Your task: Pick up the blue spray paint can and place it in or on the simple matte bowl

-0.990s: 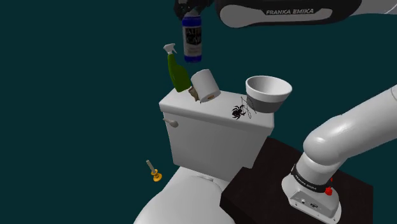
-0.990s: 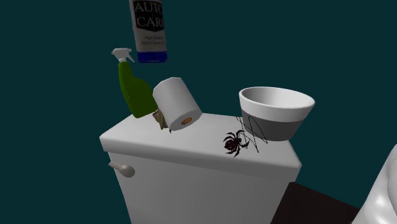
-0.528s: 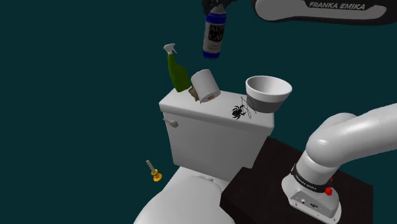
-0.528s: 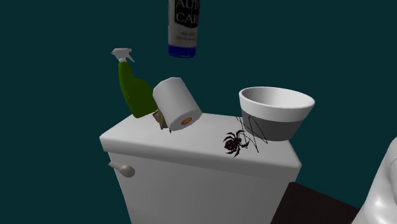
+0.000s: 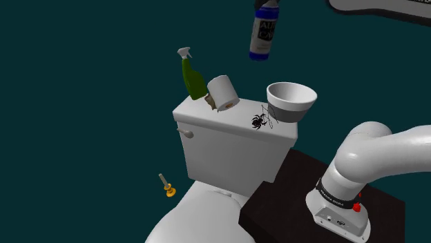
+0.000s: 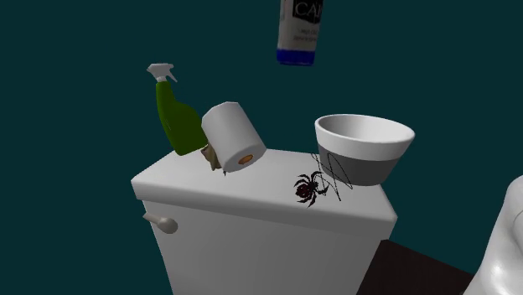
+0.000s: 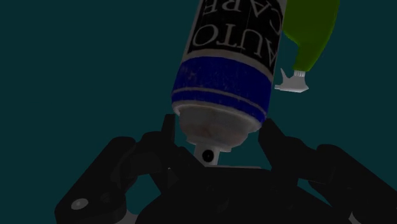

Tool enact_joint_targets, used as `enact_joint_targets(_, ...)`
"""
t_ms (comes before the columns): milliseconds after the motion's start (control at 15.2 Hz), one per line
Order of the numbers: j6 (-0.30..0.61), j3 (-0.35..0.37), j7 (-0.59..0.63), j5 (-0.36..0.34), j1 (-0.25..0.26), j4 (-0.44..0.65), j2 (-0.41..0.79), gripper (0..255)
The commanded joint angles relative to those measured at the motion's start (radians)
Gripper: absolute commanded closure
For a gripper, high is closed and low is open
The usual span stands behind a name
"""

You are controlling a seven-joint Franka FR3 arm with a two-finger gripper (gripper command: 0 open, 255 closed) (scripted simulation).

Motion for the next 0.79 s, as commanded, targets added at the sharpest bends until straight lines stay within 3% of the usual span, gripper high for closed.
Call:
enact_joint_targets(0,-0.028,-0.033,-0.037,0.004,0.015,-0.022,-0.058,255)
enact_joint_targets(528,-0.158,-0.161,-0.19,-0.002,0.049,-0.046,-0.249,255)
enact_joint_targets(726,-0.15,-0.169,-0.192,-0.007,0.05,-0.082,-0.279,255)
